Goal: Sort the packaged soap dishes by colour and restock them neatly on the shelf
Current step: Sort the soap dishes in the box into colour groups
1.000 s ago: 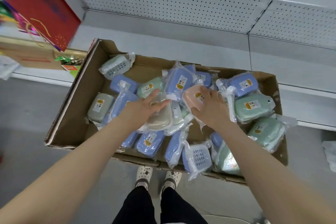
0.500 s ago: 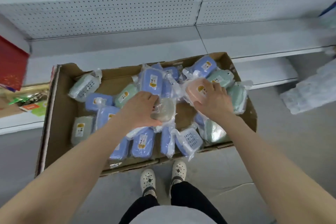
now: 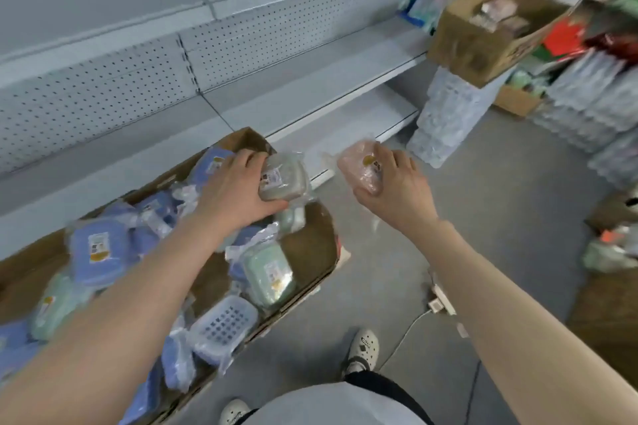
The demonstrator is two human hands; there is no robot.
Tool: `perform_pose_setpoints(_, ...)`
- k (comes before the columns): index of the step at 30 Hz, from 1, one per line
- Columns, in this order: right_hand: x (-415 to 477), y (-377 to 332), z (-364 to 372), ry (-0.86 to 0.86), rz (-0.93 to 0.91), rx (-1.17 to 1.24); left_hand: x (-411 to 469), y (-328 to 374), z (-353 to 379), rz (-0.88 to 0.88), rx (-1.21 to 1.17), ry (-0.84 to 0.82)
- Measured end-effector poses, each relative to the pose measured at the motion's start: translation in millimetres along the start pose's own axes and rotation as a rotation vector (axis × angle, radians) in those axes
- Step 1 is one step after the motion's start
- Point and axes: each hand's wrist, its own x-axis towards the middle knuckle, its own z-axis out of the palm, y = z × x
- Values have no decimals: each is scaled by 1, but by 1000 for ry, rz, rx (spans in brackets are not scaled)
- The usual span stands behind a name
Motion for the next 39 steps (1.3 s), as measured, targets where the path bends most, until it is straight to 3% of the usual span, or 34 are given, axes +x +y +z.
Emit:
perform_pose_setpoints(8,37,193,-70,97,150,-76,140,178,34,106,-47,0)
perform_pose_setpoints(16,96,328,-101,124,307,-102,272,306,62,212,-53,-19)
perform_pose_setpoints(30,341,528,-124,171,406,-79,595,434,84,316,-23,30)
perform_pose_setpoints(39,491,656,-116,173,408,8,757,498,104,261,28,45)
